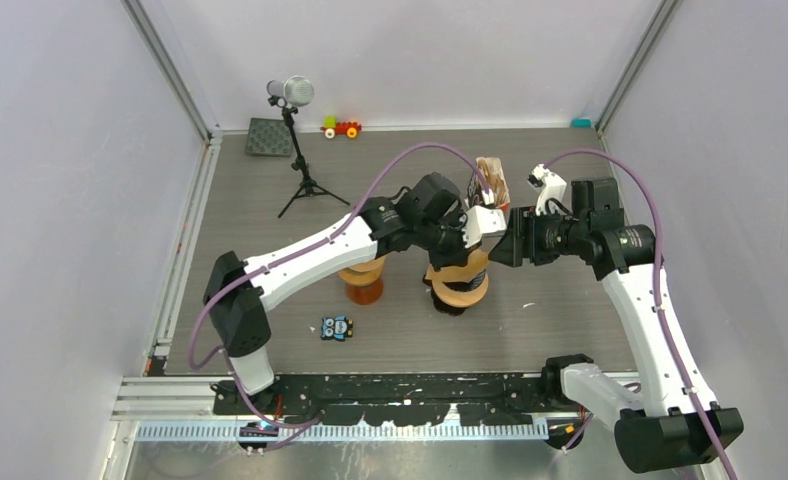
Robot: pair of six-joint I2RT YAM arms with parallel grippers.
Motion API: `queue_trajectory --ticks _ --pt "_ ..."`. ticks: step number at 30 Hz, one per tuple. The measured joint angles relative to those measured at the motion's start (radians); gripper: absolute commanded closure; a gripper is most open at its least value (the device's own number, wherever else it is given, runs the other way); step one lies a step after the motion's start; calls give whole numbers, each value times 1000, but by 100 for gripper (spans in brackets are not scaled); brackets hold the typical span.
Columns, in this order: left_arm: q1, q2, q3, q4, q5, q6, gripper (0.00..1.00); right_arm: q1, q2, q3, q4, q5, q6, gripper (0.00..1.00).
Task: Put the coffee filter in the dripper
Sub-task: Place the coffee filter in the coffee dripper.
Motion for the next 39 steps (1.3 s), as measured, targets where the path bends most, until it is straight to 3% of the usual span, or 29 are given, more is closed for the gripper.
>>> queue_trajectory --ticks 8,39 --pt "0 63 64 -81 0 -4 100 -47 0 0 -5 -4 -21 35" --pt "0 93 91 -112 14 -26 100 -67 66 -101 92 -121 -99 34"
